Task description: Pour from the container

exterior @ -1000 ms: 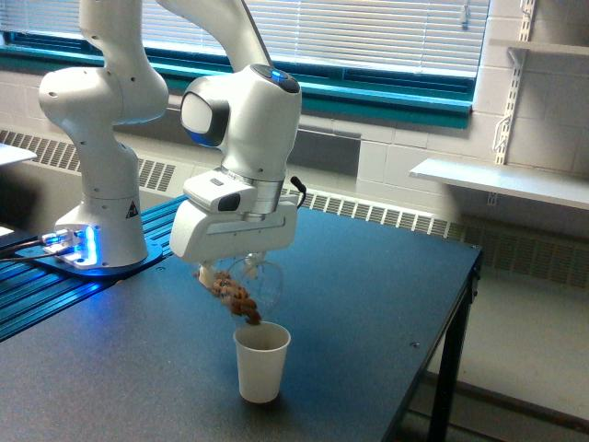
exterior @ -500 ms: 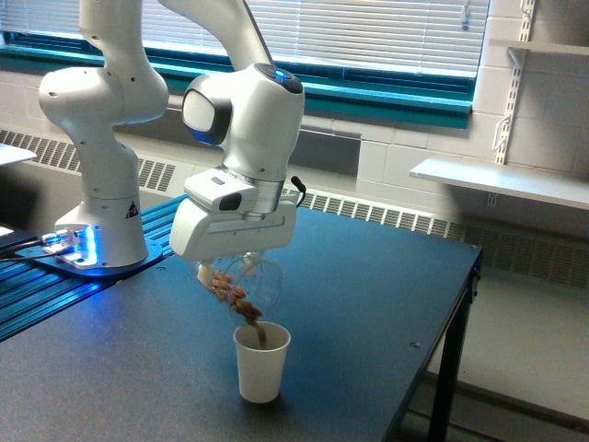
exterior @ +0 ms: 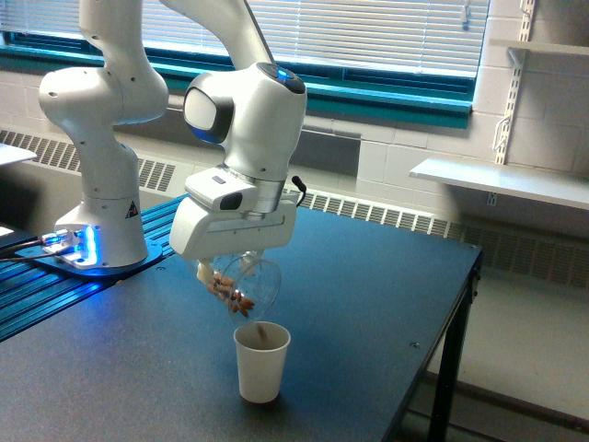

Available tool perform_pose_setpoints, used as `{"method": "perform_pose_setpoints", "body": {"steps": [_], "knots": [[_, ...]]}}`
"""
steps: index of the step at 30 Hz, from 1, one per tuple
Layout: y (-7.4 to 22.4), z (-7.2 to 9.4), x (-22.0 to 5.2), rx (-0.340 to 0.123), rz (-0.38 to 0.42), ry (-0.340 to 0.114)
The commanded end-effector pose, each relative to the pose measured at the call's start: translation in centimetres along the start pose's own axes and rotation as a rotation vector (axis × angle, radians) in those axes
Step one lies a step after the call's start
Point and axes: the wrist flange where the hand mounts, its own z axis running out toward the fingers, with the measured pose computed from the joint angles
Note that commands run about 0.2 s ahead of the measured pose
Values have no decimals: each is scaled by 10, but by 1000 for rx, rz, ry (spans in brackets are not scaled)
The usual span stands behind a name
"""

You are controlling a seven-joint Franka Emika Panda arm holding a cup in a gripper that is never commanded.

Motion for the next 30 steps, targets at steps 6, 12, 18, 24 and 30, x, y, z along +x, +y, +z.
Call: {"method": "perform_pose_setpoints", "body": {"steps": [6, 12, 18, 24, 30], "knots": [[0, -1, 2, -21, -17, -12], [0, 0, 3, -33, -20, -16], [0, 0, 4, -44, -24, -18], [-3, -2, 5, -43, -29, -20], [-6, -3, 6, -44, -31, -18]]}}
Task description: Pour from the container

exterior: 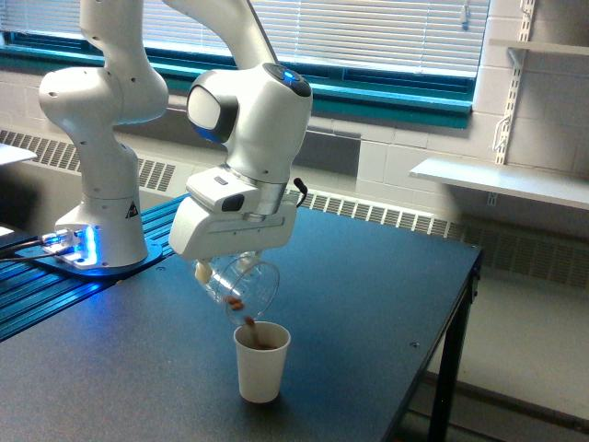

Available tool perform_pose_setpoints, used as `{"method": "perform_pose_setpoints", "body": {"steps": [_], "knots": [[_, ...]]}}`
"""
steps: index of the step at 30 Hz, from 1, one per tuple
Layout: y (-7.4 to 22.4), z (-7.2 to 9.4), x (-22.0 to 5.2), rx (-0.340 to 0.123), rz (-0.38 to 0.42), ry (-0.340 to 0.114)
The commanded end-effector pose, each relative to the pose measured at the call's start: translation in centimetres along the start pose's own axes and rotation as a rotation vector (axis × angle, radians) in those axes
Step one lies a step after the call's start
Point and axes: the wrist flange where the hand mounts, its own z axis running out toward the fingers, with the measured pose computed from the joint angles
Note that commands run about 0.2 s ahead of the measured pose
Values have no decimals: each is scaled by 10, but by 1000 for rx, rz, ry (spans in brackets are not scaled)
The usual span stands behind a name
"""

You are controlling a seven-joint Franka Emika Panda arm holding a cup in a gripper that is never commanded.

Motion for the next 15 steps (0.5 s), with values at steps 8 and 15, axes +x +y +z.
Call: {"method": "perform_pose_setpoints", "body": {"steps": [8, 15], "knots": [[-7, -3, -2, -9, -27, 0], [-6, -5, -5, -6, -28, 1]]}}
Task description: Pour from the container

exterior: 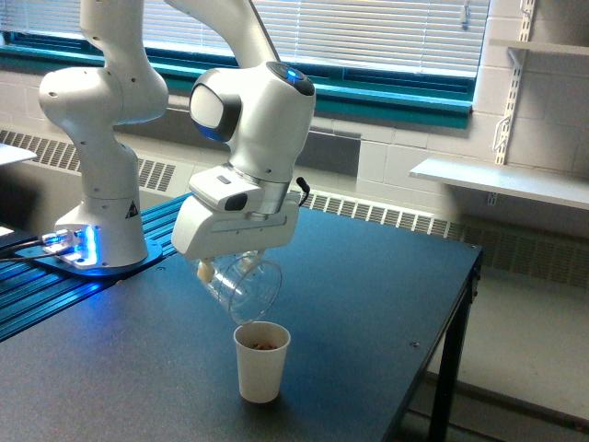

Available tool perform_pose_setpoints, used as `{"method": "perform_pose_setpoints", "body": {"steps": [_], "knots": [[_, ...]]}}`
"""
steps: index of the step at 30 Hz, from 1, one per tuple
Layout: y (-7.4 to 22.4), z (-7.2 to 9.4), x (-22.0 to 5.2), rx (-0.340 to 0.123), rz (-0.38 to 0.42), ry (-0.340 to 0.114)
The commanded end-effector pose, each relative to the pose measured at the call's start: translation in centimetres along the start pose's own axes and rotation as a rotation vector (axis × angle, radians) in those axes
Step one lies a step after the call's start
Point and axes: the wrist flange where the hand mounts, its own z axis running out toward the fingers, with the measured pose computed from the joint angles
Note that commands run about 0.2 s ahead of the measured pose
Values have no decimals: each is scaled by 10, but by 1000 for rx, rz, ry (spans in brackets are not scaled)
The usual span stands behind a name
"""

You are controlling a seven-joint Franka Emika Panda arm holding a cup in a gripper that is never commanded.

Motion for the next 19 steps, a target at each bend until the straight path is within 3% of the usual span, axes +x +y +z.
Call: {"method": "perform_pose_setpoints", "body": {"steps": [1, 19], "knots": [[-2, -3, -6, -3, -20, 1], [10, -15, -5, 22, 6, 43]]}}
